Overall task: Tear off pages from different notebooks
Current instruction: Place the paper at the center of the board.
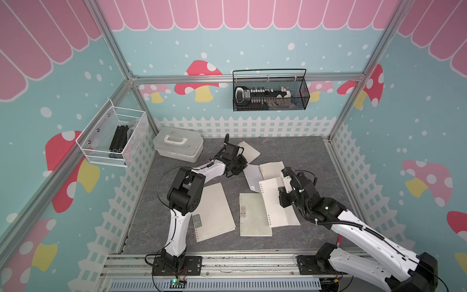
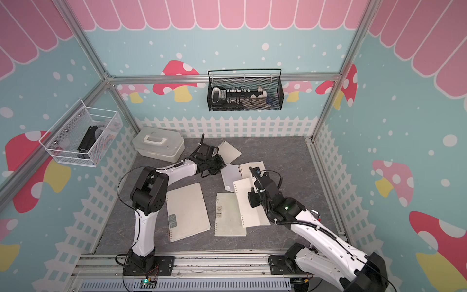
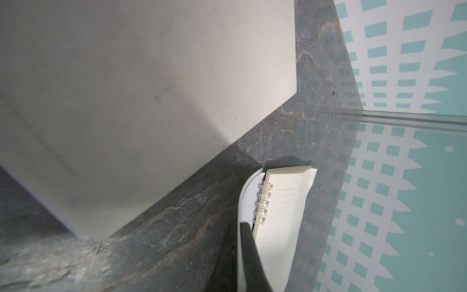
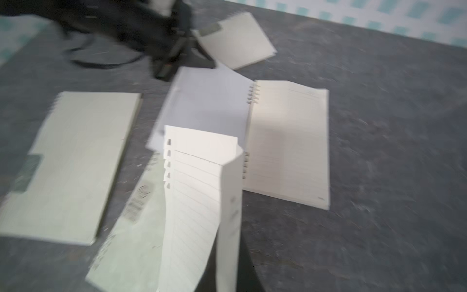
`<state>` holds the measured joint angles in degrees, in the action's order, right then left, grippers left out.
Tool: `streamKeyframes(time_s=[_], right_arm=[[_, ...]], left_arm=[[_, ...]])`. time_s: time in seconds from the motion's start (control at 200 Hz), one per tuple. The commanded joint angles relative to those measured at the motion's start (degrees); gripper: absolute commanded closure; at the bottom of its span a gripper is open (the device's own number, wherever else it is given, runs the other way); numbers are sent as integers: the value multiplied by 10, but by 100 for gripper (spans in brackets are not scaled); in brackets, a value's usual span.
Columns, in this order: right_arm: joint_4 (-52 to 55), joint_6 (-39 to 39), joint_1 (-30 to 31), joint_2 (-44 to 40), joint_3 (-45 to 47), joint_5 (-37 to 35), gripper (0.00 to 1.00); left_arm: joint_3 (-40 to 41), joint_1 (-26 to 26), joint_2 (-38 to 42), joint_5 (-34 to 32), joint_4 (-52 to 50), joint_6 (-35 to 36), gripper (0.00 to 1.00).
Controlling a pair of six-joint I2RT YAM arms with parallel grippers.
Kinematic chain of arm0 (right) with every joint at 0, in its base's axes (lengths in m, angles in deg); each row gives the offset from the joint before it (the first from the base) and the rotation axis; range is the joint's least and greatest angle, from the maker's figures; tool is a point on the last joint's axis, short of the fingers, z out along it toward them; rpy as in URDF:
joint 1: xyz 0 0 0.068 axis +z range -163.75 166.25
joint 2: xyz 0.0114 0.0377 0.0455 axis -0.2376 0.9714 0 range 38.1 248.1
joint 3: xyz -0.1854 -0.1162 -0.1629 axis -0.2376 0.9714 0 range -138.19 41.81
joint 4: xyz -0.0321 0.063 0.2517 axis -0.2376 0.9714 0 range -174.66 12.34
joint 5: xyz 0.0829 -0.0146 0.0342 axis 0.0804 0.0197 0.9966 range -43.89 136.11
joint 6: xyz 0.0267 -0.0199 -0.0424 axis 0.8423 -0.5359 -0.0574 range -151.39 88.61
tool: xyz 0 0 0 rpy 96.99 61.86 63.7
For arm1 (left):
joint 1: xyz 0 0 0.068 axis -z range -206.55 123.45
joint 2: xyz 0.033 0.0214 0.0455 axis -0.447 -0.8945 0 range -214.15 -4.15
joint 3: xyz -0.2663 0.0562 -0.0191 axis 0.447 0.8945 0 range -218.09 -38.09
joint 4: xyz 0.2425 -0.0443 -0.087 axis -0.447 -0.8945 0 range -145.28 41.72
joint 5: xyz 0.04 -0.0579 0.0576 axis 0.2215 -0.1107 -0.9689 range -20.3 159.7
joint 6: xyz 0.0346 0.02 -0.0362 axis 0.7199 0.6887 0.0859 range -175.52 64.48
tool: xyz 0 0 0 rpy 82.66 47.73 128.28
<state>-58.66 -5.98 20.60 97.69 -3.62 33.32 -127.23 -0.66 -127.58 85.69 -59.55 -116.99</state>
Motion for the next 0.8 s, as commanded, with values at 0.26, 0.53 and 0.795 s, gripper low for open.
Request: streamKeyframes(time_s=[0.26, 0.53, 0.795], right_arm=[[99, 116, -73, 52, 64, -77, 100], [134, 89, -141, 165, -14, -141, 100], [177, 95, -192, 199, -47, -164, 57]], left_arm=[[-73, -14, -20, -16, -45, 29, 100], [-103, -21, -28, -13, -76, 59, 100], [-128, -12, -44, -3, -77, 61, 100]])
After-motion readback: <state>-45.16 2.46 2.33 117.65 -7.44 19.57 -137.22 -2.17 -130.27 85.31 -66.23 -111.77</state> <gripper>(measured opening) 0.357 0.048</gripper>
